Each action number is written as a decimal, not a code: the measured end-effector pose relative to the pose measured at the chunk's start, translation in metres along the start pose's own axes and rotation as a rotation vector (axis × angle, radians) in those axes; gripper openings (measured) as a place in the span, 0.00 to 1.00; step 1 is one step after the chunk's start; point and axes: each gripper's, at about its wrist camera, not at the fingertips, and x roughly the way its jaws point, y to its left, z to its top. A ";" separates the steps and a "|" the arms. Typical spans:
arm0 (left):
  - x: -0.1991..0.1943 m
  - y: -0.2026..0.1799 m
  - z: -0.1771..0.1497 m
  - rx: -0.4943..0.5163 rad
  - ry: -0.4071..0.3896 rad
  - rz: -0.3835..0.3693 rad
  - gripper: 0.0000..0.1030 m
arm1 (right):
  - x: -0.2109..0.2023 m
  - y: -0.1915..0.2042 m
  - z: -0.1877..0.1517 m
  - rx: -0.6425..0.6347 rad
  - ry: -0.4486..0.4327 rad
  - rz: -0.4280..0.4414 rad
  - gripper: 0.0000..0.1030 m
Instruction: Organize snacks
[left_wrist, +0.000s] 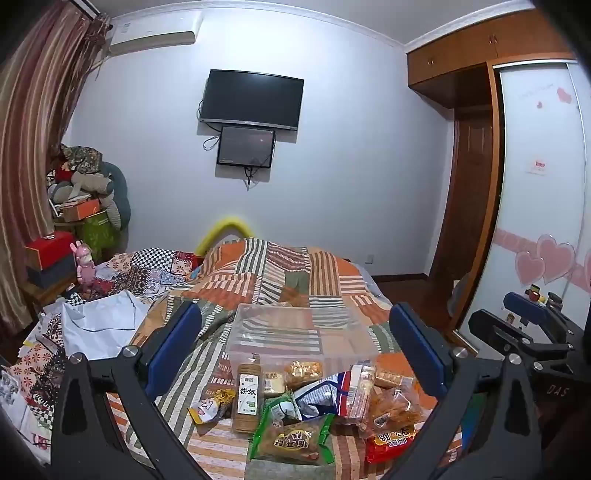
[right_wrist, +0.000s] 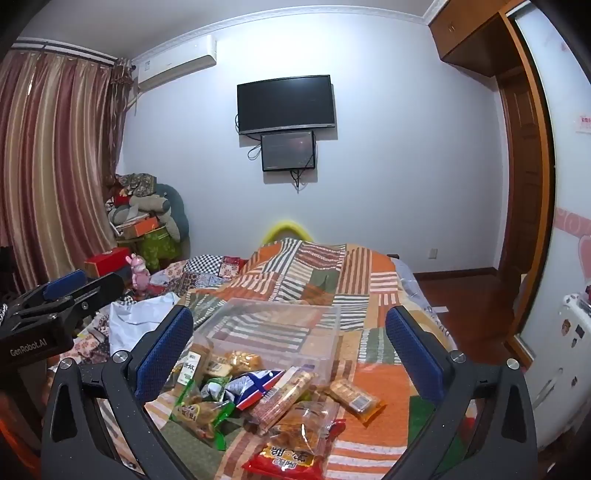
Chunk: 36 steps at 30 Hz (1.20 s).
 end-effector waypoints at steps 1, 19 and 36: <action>0.001 0.000 0.000 0.000 0.003 -0.003 1.00 | 0.000 0.000 0.000 0.000 0.000 0.001 1.00; 0.000 -0.001 -0.001 -0.005 -0.001 -0.012 1.00 | 0.001 0.000 -0.001 0.017 0.009 0.016 1.00; -0.002 -0.002 -0.004 0.006 -0.005 -0.015 1.00 | -0.001 -0.001 0.000 0.025 0.007 0.023 1.00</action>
